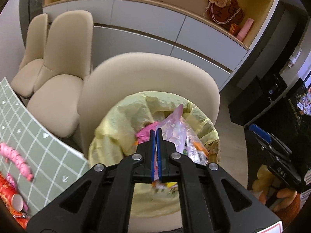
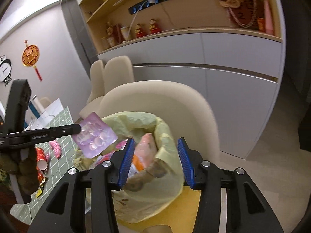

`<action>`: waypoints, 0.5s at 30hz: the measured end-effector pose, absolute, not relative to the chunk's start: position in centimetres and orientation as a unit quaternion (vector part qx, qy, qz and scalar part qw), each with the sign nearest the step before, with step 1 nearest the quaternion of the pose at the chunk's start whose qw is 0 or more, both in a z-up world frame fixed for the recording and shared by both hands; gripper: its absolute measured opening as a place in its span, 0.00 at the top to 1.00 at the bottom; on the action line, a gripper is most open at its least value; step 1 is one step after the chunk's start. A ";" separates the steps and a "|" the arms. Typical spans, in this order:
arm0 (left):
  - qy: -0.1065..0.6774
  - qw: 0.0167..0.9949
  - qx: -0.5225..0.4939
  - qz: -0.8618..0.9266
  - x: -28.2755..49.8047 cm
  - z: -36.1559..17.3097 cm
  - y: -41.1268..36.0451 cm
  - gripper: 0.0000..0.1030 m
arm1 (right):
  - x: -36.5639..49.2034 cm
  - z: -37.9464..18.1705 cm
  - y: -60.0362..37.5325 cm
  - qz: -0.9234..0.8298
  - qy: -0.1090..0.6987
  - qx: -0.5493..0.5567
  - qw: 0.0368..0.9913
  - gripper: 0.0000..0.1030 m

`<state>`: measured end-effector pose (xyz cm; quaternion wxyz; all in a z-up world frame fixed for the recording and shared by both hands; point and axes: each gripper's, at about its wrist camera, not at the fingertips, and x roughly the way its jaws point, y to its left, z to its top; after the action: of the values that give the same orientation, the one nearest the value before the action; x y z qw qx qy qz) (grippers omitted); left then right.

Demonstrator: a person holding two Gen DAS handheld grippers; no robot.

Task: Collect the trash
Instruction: 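Carry both wrappers over the bin and open both tools to release them, then return to the table and grasp the red snack bag with the right tool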

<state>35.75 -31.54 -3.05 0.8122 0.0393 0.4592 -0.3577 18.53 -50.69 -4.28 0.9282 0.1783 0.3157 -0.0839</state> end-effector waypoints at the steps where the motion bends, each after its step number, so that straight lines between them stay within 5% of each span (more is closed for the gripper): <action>1: 0.464 0.808 0.037 -0.361 35.9 -3.4 -31.9 0.93 | 18.3 -4.5 -50.9 -0.087 0.317 0.182 0.927 0.57; 4: 0.479 0.802 0.038 -0.354 36.4 -4.2 -32.8 0.72 | 17.5 -4.9 -51.1 -0.093 0.320 0.188 0.924 0.57; 15: 0.459 0.841 0.038 -0.282 34.4 -3.6 -24.1 0.62 | 17.9 -4.4 -48.9 -0.071 0.315 0.192 0.927 0.57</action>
<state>34.43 -24.07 -3.62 0.8415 0.0379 0.4593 -0.2819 17.86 -48.93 -4.43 0.9266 0.1925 0.3152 -0.0706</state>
